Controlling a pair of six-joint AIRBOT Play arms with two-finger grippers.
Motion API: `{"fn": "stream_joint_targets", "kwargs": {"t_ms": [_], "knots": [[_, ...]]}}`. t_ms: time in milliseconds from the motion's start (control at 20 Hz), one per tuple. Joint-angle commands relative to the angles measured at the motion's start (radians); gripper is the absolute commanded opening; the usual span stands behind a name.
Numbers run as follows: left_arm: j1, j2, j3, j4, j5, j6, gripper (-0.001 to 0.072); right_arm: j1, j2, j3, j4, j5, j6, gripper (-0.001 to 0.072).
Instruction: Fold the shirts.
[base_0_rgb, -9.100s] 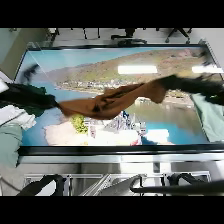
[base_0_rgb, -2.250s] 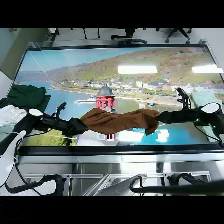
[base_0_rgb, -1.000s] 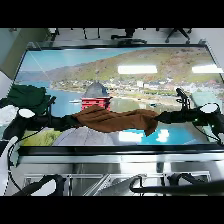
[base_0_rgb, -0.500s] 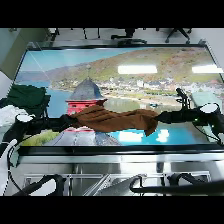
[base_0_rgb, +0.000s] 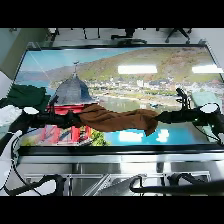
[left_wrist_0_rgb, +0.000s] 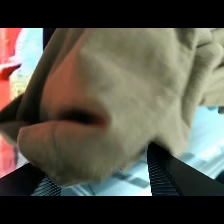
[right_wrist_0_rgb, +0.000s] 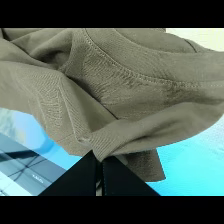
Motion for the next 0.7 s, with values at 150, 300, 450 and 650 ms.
{"fn": "stream_joint_targets", "kwargs": {"t_ms": [150,300,450,650], "knots": [[0.121,0.118,0.008,0.074,-0.13,-0.058,0.0531,0.001,0.0,0.0,0.0,-0.001,-0.003,0.0021],[0.117,0.147,-0.089,0.026,-0.048,-0.057,0.0531,0.001,0.0,0.0,0.0,0.0,-0.003,0.0021],[0.057,0.121,-0.175,-0.032,0.03,-0.039,0.0532,0.001,0.0,0.0,0.0,-0.001,-0.003,0.0021],[-0.076,0.032,-0.194,-0.117,0.187,-0.019,0.0532,0.001,0.0,0.0,0.0,-0.001,-0.003,0.0021]]}}
